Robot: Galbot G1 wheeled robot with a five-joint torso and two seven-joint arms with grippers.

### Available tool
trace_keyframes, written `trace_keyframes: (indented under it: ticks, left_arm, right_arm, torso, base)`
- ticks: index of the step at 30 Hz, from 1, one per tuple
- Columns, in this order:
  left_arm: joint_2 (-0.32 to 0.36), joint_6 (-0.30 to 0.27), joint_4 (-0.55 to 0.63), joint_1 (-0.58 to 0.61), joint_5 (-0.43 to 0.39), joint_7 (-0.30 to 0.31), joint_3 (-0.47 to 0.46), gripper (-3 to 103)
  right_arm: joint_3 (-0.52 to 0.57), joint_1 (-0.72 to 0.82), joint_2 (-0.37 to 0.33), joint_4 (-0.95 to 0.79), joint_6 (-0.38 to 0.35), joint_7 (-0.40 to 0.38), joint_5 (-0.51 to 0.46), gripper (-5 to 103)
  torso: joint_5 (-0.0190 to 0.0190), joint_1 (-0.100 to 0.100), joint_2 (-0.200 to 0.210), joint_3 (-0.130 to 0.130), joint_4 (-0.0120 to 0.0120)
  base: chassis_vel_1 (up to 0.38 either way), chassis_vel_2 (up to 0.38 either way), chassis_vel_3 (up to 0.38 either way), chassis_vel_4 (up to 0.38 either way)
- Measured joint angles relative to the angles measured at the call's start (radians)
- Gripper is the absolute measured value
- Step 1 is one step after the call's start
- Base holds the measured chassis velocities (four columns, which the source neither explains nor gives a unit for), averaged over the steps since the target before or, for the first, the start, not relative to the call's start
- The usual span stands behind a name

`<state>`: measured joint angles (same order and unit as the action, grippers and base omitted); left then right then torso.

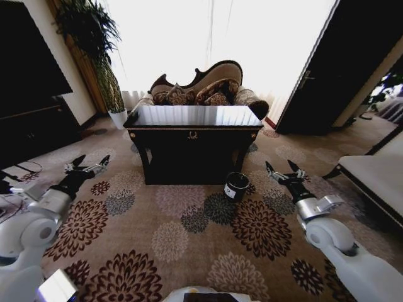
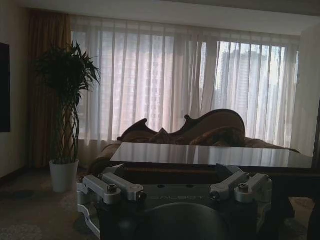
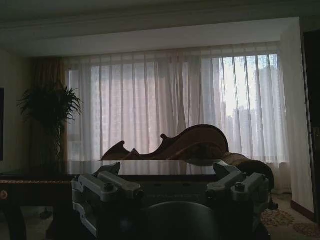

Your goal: Move to the front of the table and place the trash on the table into the trash bin.

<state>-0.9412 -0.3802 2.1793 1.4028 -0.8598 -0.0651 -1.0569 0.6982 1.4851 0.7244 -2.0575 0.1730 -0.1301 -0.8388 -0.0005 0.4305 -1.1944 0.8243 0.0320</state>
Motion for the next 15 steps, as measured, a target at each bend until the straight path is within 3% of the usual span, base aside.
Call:
trace_keyframes:
  ticks: [5,15]
  left_arm:
    - [-0.002,0.000,-0.002,-0.001,0.001,-0.001,0.002,100]
    - [-0.001,0.000,-0.003,-0.001,0.001,-0.001,0.000,100]
  right_arm:
    - [-0.002,0.000,0.004,0.004,0.004,0.002,0.002,100]
    - [-0.002,-0.002,0.010,0.009,0.006,0.001,0.005,100]
  torso:
    - [0.0005,0.000,0.000,0.000,0.0005]
    - [0.0004,0.002,0.001,0.001,0.0003]
  base:
    - [0.142,-0.138,-0.155,0.128]
    - [0.000,0.000,0.000,0.000]
